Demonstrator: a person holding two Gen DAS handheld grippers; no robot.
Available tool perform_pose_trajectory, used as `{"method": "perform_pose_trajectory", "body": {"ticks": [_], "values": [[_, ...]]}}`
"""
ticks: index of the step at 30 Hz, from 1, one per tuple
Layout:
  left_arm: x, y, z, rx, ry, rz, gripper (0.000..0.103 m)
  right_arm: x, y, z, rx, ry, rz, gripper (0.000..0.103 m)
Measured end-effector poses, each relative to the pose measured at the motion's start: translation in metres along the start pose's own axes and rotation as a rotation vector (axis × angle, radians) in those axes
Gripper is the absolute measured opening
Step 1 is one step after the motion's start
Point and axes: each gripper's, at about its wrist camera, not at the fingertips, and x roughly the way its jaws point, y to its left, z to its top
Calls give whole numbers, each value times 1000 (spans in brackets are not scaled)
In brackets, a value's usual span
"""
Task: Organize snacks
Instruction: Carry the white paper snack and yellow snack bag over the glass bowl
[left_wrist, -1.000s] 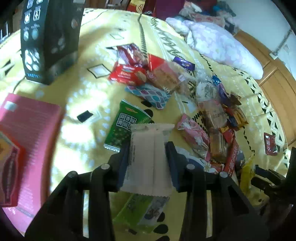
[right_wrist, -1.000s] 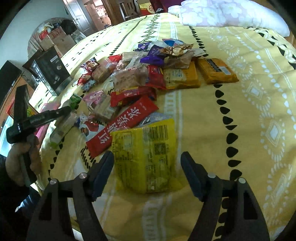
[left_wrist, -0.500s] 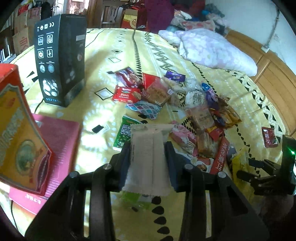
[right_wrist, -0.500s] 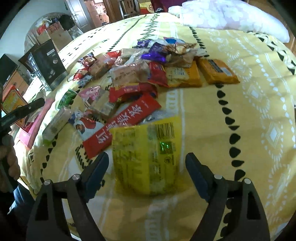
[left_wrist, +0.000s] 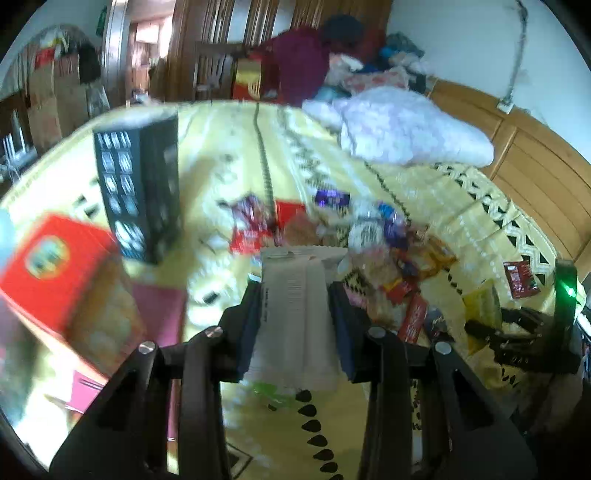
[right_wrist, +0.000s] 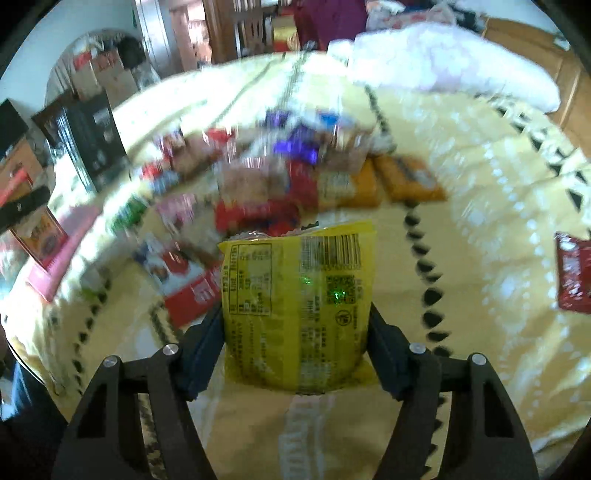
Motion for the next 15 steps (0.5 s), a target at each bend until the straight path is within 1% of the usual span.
{"method": "perform_pose_trajectory", "body": {"ticks": [3,6,9,11,12,15], "values": [[-30,3,16,23,-75,29,38,-24,12,21,-25,-55,14,74],[-64,19,35,20,-148,70,38,-51,34,50,-60,-133,44,74],[-97,49,52,-10,-216,123,38,-69,59,77,-94,-186,84,74],[-117,72,60,-40,-253,158,38,-80,83,97,-132,-218,119,74],[-127,85,65,-54,-272,179,38,-86,99,109,-151,-232,155,74],[-157,126,74,-111,-318,231,38,-100,146,137,-208,-270,224,74]]}}
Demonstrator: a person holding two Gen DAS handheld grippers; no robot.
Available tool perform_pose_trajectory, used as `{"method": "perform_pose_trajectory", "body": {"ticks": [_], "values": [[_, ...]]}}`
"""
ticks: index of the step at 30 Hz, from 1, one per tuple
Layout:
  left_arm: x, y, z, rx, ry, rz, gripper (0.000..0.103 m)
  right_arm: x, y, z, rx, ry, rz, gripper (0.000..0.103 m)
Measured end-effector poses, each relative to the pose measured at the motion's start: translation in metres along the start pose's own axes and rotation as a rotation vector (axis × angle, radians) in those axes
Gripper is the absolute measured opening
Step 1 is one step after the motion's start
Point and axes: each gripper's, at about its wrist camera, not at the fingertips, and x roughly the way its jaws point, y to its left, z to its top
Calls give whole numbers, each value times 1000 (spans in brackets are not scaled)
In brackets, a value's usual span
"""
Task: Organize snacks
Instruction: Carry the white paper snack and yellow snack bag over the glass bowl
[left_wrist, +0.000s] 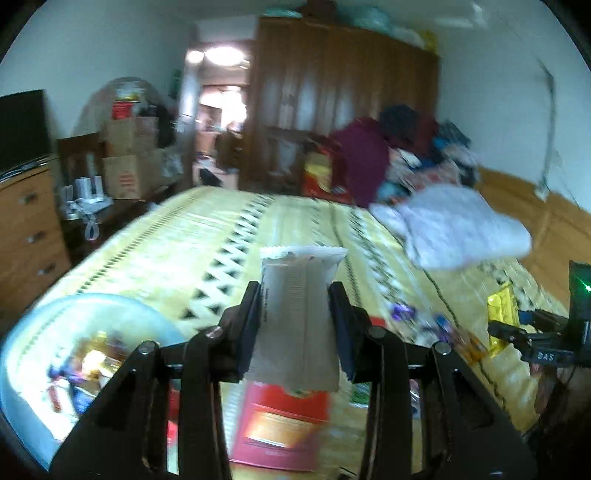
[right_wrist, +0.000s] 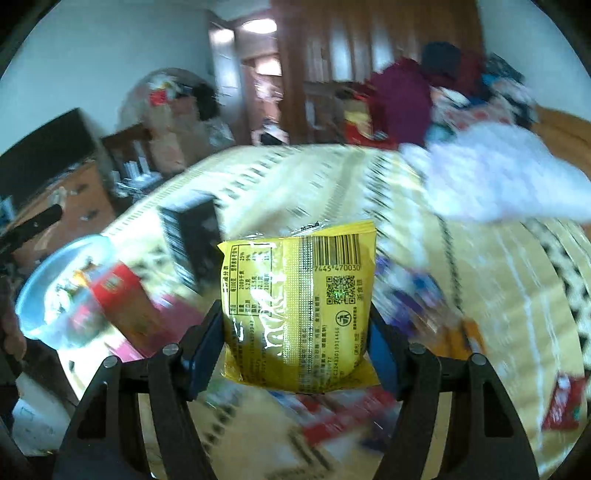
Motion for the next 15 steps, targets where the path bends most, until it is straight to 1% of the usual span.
{"method": "perform_pose_trajectory", "body": {"ticks": [4,5,7,9,11,13,15], "values": [[-17,52,24,-36,-46,93,38,10,60,49,-46,-47,127,74],[-22,66,31,-38,-62,126,38,14,76,60,-58,-55,158,74],[-28,95,42,-57,-76,171,38,19,109,82,-88,-69,211,74],[-34,122,51,-79,-82,212,38,25,137,100,-113,-74,260,74],[-36,146,56,-105,-83,253,38,35,172,121,-140,-68,332,74],[-37,165,57,-123,-76,291,38,44,202,134,-160,-54,393,74],[-35,187,57,-144,-58,332,38,53,225,143,-181,-41,431,74]]}}
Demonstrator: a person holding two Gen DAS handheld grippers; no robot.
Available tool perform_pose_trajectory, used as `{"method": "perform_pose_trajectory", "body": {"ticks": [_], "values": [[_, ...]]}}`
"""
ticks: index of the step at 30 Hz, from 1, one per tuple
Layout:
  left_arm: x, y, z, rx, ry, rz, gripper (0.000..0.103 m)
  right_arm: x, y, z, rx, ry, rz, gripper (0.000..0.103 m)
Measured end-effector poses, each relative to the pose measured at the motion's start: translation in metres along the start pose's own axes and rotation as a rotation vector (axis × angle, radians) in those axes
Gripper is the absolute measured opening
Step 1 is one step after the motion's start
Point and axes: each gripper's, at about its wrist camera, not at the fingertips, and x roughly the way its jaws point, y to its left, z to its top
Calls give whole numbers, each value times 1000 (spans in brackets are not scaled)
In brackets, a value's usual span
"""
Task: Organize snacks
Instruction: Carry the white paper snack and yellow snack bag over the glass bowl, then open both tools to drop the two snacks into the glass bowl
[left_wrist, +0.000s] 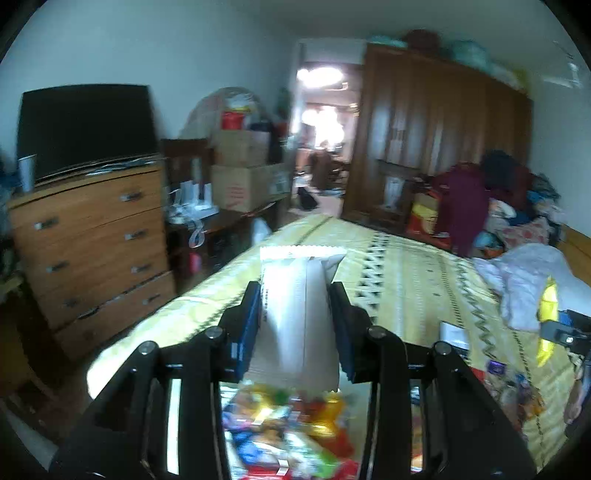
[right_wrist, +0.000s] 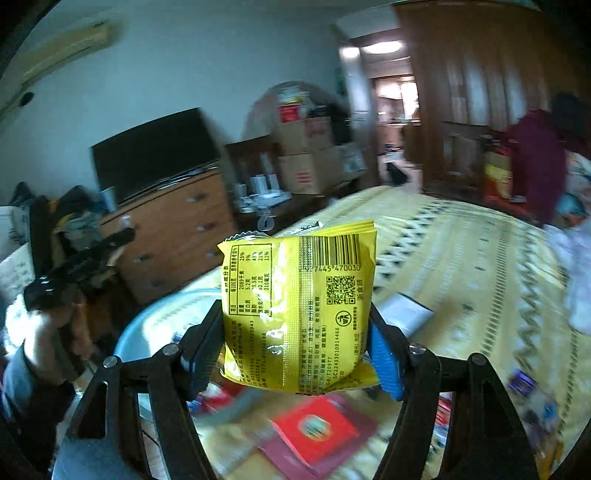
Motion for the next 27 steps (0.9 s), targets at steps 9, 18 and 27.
{"method": "perform_pose_trajectory", "body": {"ticks": [9,18,27], "values": [[35,33,-15,-25,100,56,38,91,70,37,-18,104,178,74],[51,61,-24,-48,159,68,38,148,88,30,18,217,252,74],[58,69,-30,-54,181,67,38,162,91,25,19,233,247,74]]}}
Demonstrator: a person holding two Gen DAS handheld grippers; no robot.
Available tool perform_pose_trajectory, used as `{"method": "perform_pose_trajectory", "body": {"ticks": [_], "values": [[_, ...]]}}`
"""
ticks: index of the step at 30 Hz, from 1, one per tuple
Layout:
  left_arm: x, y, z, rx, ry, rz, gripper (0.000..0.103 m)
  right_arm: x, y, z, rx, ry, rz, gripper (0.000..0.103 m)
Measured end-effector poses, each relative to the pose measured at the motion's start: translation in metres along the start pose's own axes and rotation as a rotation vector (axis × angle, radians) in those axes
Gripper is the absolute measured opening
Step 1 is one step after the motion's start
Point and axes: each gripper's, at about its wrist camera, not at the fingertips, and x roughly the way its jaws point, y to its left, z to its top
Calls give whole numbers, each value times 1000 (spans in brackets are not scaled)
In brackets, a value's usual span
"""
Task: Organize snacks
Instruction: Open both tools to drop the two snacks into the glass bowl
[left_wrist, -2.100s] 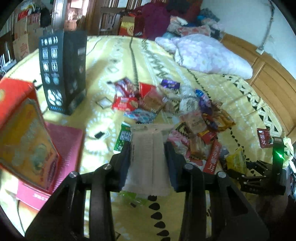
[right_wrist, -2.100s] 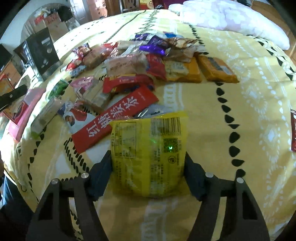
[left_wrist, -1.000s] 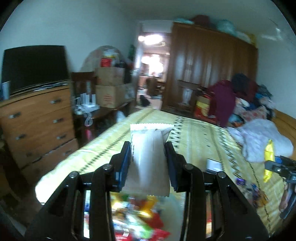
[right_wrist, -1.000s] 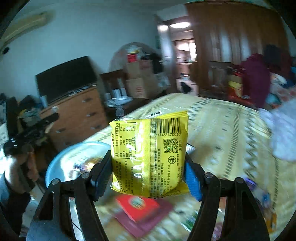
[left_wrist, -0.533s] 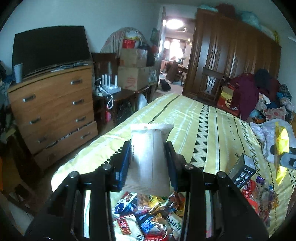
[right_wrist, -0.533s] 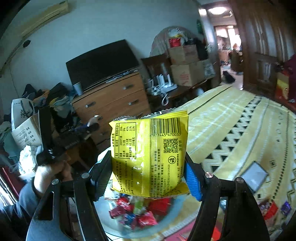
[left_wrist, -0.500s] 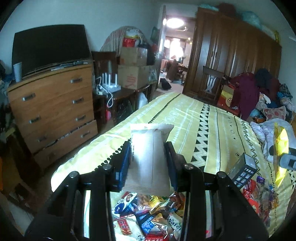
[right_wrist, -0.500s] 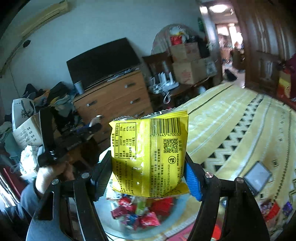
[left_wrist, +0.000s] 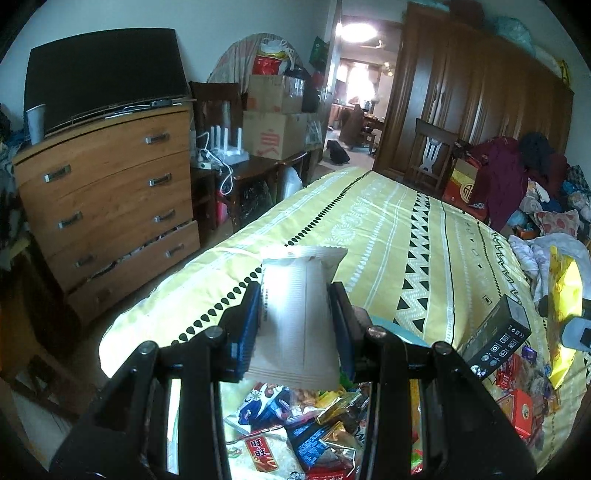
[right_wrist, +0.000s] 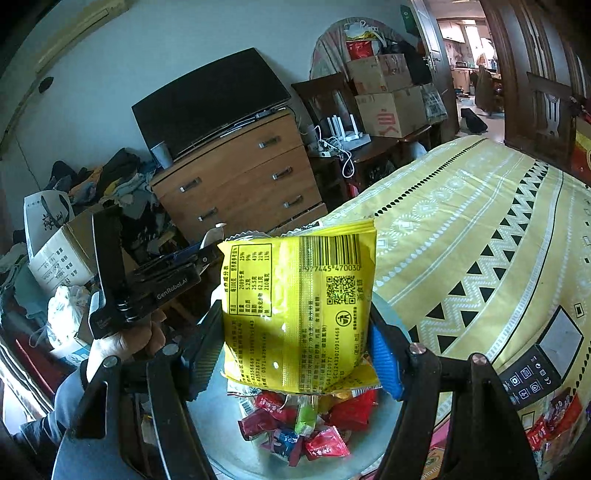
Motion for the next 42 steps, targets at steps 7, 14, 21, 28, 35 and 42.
{"method": "perform_pose_trajectory", "body": {"ticks": [7,14,21,28,35,42], "values": [[3,-1,-1,9,4,-5,38,5,0,-1,2,6,-2,74],[3,-2,-2,9,3,-6,38,8,0,-2,1,4,-4,74],[3,-2,-2,11,2,-6,38,11,2,-4,-11,0,-13,74],[2,-3,-3,9,2,-4,38,12,2,-4,-11,1,-12,74],[4,-5,-3,13,4,-4,38,11,1,-4,-7,1,-15,74],[4,-6,-2,14,3,-4,38,11,1,-3,-7,0,-15,74]]}}
